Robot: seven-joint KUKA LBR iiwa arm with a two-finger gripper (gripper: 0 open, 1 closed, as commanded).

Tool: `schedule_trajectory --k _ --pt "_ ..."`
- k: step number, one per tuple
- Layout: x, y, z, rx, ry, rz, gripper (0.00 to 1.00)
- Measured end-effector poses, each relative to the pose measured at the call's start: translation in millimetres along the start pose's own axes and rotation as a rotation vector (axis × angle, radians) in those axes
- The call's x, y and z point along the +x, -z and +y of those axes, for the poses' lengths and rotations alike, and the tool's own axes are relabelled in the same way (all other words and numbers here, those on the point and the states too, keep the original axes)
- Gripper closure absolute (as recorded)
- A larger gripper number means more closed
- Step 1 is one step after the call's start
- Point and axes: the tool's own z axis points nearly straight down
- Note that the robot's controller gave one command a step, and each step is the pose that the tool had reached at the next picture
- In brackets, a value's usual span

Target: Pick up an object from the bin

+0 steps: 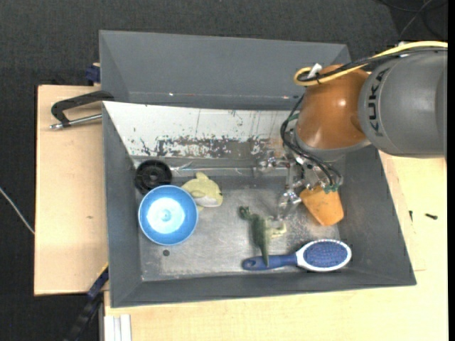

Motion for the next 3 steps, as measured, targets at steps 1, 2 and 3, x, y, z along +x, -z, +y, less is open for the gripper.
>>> schedule_trajectory --k 1,2,3 --pt "68.8 1 0 0.003 0.170 -0.001 0.00" --pt "81.2 13 33 0.019 0.385 -0.023 0.00" --pt "77.8 50 88 -0.001 0.239 0.001 0.00"
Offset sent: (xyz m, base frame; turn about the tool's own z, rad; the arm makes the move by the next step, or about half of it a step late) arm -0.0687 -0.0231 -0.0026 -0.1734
